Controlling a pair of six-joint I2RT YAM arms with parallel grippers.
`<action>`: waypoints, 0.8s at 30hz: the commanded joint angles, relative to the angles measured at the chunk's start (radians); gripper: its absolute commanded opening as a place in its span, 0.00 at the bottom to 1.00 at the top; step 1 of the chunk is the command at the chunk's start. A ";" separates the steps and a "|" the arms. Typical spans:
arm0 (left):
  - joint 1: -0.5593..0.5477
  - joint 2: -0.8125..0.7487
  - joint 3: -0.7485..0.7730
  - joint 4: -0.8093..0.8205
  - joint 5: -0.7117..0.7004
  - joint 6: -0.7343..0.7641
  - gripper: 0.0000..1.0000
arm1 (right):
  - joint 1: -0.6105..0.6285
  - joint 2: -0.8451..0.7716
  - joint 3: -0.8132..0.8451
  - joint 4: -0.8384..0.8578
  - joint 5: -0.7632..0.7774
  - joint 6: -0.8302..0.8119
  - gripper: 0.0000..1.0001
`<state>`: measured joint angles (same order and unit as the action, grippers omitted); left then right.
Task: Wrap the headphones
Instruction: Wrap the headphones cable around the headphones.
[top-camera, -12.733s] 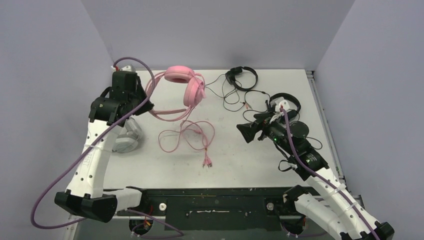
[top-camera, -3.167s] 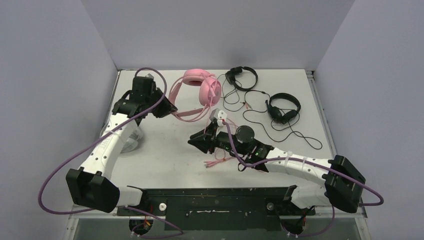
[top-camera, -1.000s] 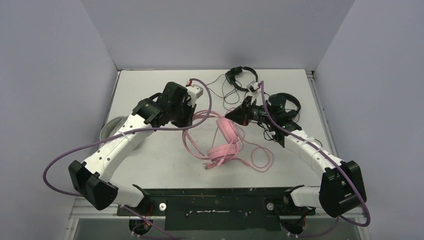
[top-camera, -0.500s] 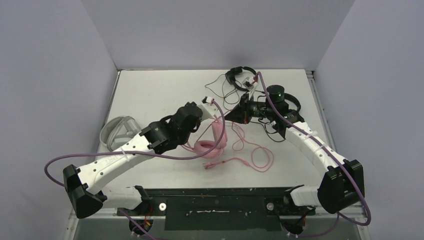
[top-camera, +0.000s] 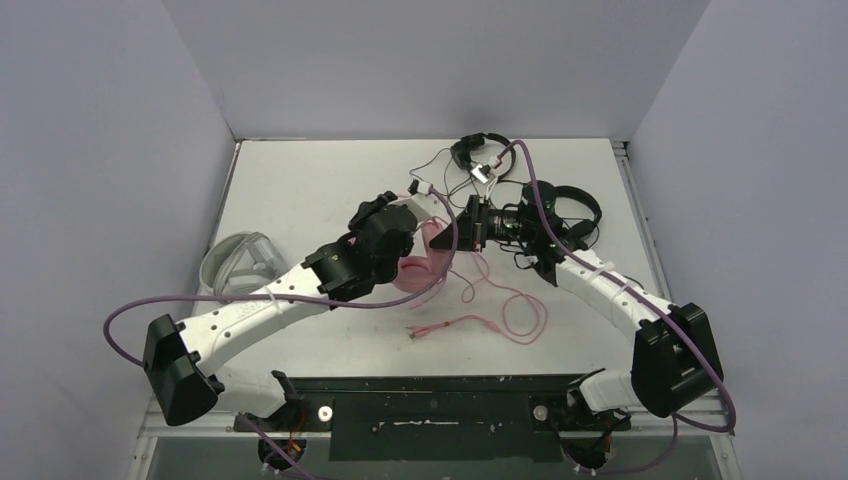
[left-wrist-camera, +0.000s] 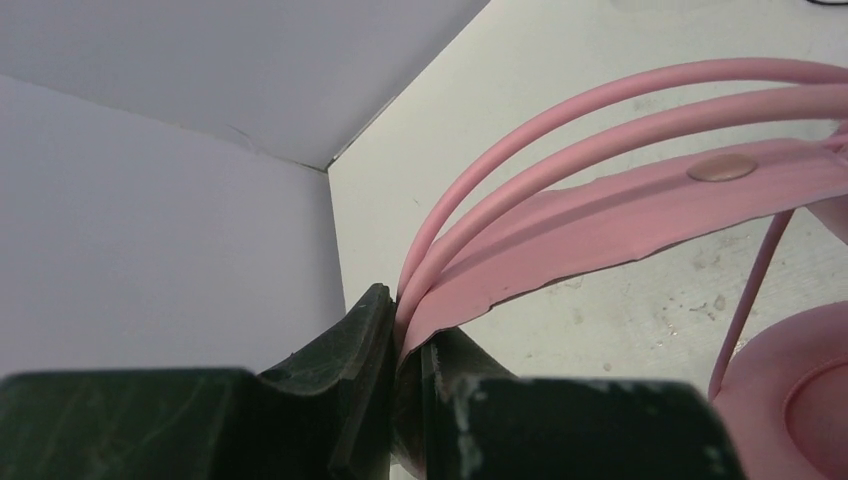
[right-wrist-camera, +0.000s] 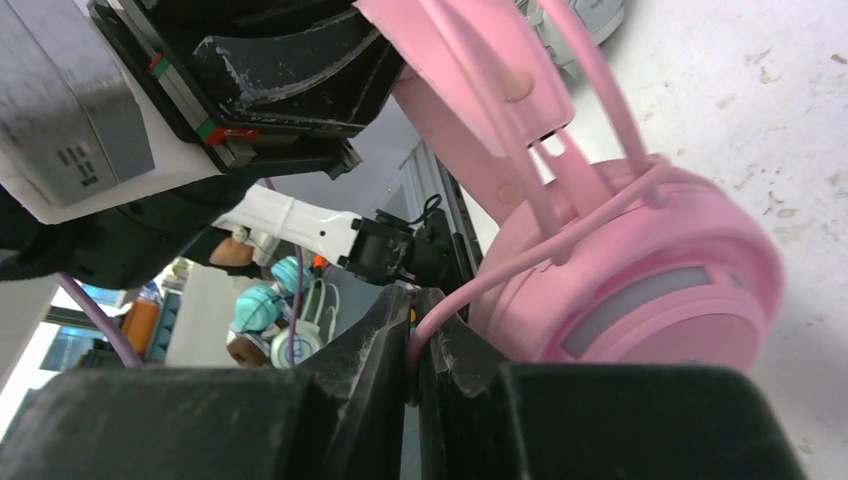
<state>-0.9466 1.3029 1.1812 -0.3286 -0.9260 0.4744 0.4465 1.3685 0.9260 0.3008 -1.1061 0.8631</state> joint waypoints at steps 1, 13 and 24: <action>0.006 0.042 0.103 0.097 -0.159 -0.190 0.00 | 0.029 -0.022 -0.027 0.219 0.067 0.153 0.10; 0.006 0.002 0.104 0.122 -0.284 -0.464 0.00 | 0.052 -0.042 -0.065 0.200 0.223 0.119 0.19; 0.035 0.021 0.234 -0.061 -0.266 -0.800 0.00 | 0.127 -0.066 -0.119 0.195 0.303 0.047 0.23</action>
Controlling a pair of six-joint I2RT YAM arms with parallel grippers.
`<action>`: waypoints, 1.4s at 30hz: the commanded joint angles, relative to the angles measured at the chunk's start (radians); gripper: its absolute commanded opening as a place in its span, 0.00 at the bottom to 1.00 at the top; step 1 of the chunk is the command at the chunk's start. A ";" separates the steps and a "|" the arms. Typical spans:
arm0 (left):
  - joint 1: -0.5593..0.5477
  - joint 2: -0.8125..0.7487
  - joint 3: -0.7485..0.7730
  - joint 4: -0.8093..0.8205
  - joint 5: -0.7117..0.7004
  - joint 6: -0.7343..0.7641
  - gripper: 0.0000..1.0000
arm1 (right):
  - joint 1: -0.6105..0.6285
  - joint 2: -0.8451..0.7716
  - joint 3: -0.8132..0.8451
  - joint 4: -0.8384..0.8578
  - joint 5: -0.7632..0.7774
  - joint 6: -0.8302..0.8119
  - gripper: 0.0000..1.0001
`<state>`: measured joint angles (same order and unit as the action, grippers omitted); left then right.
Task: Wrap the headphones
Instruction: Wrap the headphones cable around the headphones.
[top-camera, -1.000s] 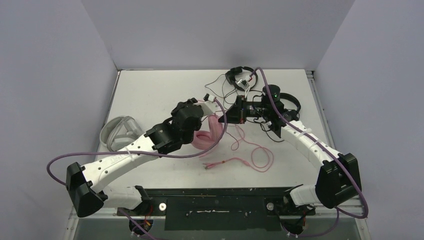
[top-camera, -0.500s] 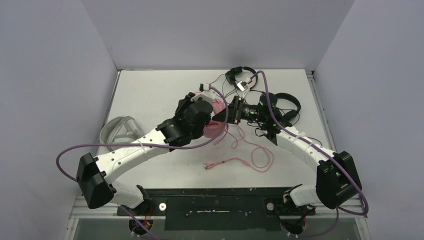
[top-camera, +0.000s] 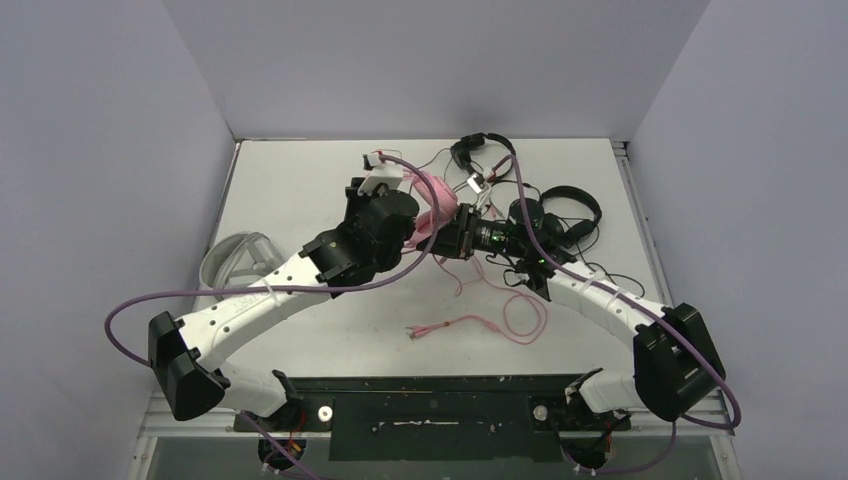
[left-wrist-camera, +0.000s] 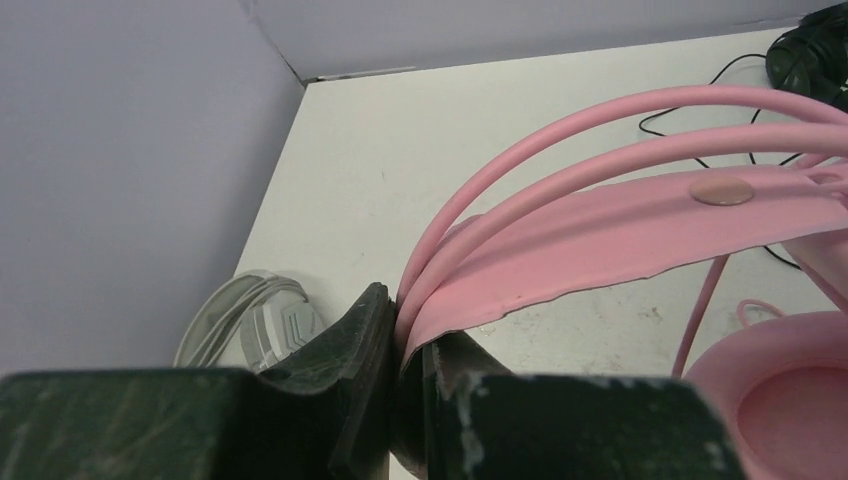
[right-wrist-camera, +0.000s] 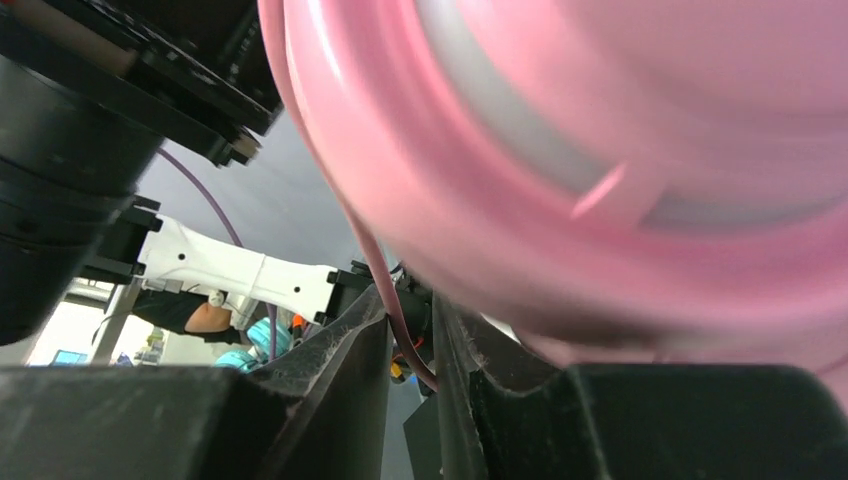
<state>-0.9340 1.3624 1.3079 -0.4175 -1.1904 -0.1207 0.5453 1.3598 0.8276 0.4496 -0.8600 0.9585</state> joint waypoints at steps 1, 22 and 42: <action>0.029 -0.037 0.117 0.012 0.011 -0.231 0.00 | 0.035 -0.065 -0.022 0.025 0.076 -0.065 0.23; 0.172 -0.030 0.351 -0.256 0.319 -0.436 0.00 | 0.194 -0.197 -0.147 0.002 0.377 -0.413 0.38; 0.175 0.036 0.688 -0.521 0.531 -0.472 0.00 | 0.196 -0.263 -0.319 0.139 0.490 -0.760 0.58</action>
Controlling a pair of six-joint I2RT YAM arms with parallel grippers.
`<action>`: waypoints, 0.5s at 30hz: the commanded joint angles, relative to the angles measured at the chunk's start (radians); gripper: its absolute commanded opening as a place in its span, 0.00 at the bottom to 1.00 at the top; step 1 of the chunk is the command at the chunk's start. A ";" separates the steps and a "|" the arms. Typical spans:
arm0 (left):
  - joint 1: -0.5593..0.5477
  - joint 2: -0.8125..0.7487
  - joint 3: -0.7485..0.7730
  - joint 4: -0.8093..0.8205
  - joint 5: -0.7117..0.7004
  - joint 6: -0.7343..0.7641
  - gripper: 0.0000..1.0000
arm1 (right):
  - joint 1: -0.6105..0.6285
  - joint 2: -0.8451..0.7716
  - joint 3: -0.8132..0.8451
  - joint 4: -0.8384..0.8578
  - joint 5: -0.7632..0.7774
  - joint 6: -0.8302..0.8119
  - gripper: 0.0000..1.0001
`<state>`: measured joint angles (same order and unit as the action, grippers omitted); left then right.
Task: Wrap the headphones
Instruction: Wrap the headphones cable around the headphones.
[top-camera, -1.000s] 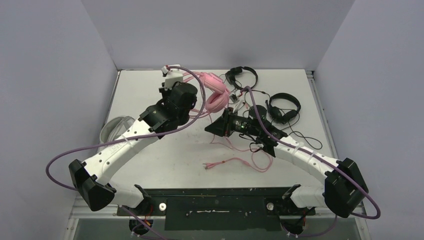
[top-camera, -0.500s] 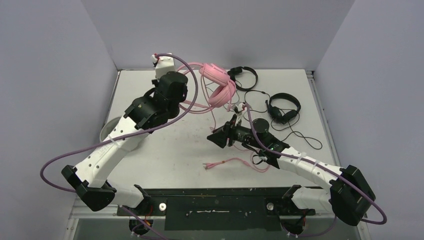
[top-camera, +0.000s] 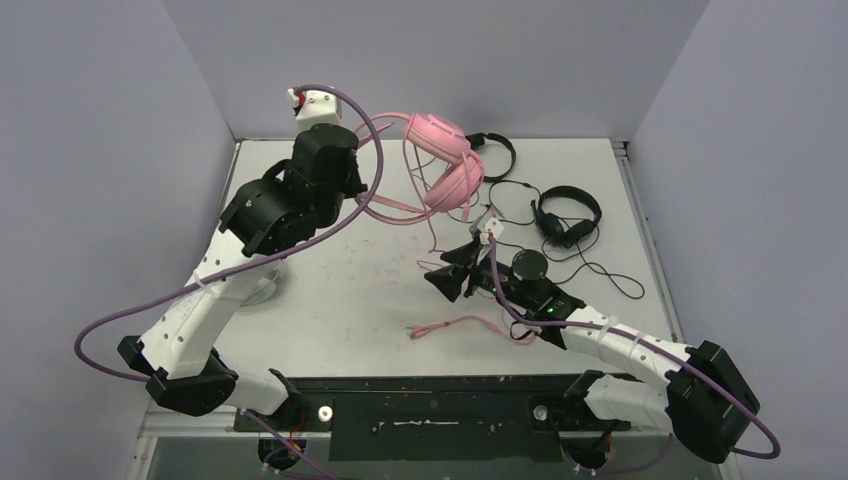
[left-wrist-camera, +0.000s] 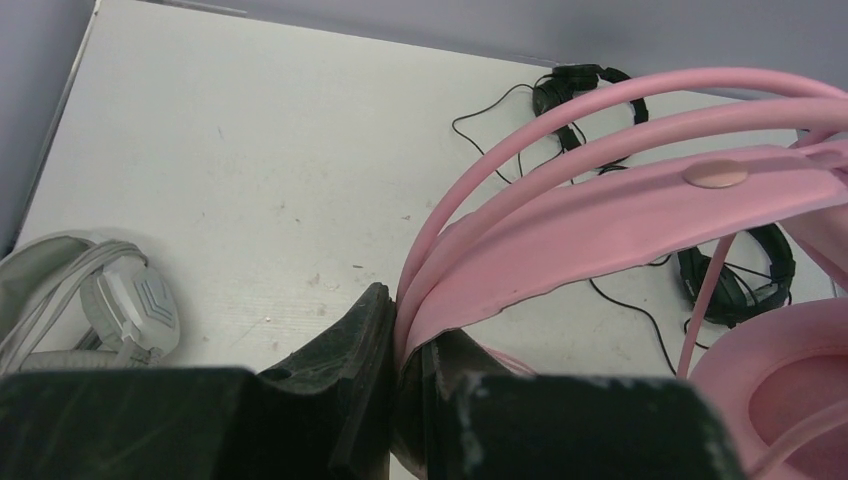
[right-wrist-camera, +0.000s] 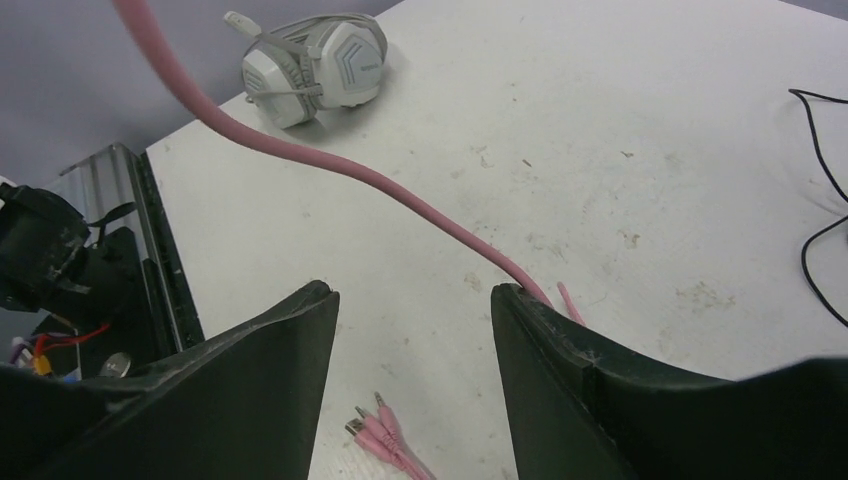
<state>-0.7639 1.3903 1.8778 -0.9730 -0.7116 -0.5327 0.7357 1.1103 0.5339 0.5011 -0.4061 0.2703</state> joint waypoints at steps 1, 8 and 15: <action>0.006 0.015 0.136 0.023 0.061 -0.063 0.00 | 0.004 -0.005 -0.033 0.104 0.041 -0.072 0.57; 0.008 0.020 0.194 -0.003 0.121 -0.078 0.00 | -0.001 0.060 -0.042 0.163 0.083 -0.092 0.49; 0.018 0.054 0.320 -0.071 0.168 -0.075 0.00 | -0.006 0.030 -0.092 0.203 0.161 -0.085 0.41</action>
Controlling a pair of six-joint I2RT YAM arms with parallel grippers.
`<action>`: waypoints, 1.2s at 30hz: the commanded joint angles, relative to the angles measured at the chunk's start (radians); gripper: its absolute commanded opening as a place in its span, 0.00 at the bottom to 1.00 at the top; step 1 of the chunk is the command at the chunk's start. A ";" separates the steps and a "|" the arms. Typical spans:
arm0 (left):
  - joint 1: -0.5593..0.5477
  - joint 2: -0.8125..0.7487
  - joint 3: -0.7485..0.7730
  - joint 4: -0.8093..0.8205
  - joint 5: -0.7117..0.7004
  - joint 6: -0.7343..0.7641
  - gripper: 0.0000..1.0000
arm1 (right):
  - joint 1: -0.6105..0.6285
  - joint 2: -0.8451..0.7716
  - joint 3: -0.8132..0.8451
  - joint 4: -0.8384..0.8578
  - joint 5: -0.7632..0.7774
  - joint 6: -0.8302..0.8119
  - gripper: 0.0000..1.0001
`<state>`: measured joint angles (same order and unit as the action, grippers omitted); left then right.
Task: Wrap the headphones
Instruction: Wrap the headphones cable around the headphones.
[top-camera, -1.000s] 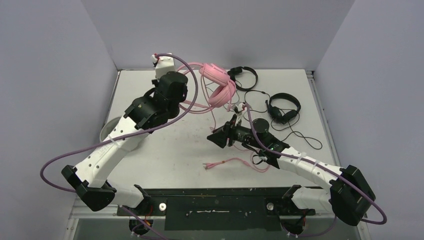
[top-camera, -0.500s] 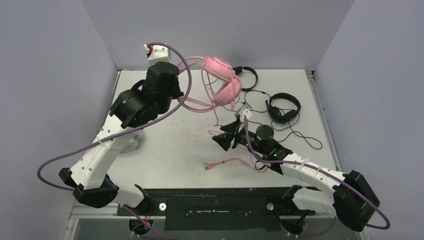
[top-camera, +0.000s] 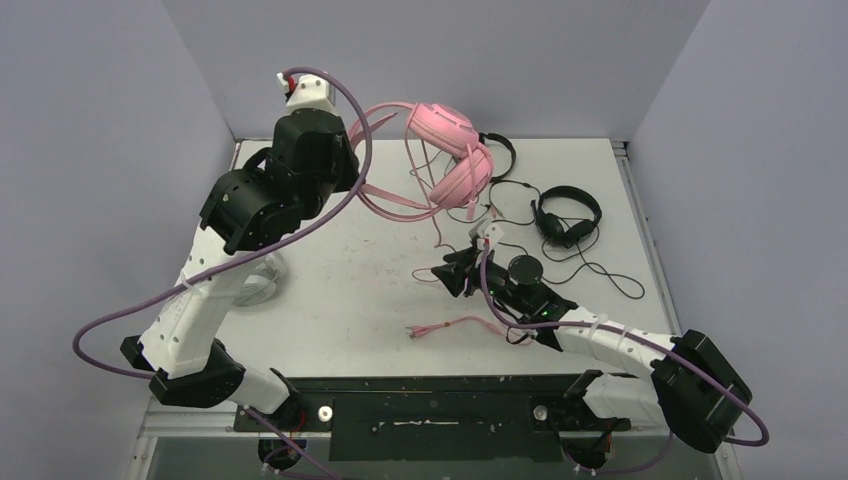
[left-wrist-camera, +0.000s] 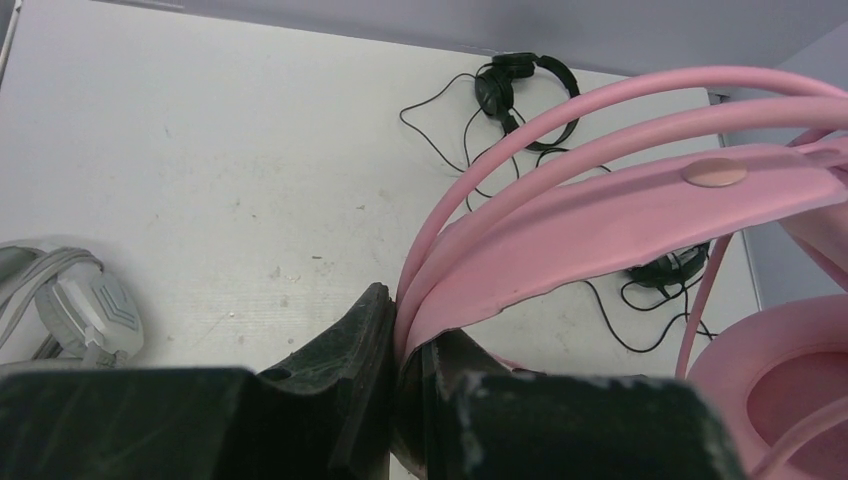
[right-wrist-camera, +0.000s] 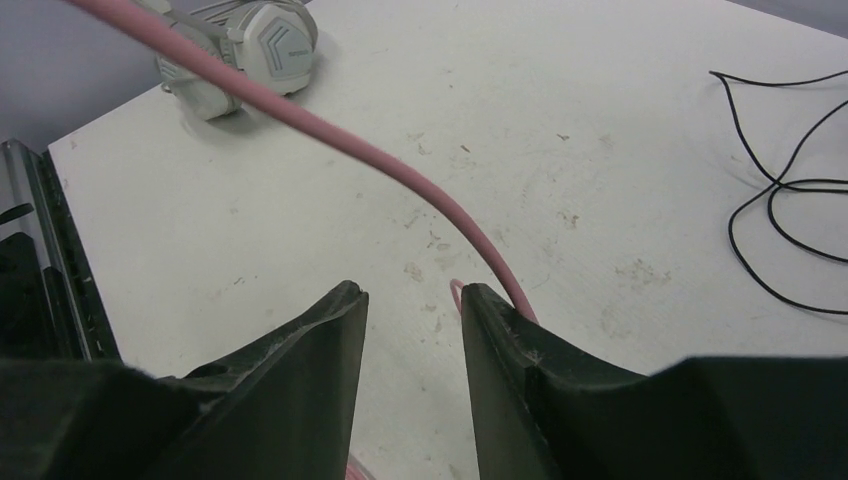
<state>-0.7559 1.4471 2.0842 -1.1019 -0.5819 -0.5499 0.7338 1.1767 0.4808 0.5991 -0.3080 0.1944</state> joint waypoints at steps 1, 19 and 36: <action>0.011 0.002 0.125 0.049 0.038 -0.055 0.00 | -0.006 -0.053 -0.044 0.100 0.067 -0.013 0.42; 0.064 0.022 0.117 0.070 0.099 -0.033 0.00 | -0.025 -0.395 -0.077 -0.198 0.092 -0.114 0.76; 0.072 0.009 0.140 0.061 0.146 -0.048 0.00 | -0.052 0.001 0.062 -0.029 -0.119 -0.175 0.81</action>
<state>-0.6956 1.5059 2.1738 -1.1408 -0.4679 -0.5434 0.6930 1.1286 0.4820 0.4313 -0.3683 0.0288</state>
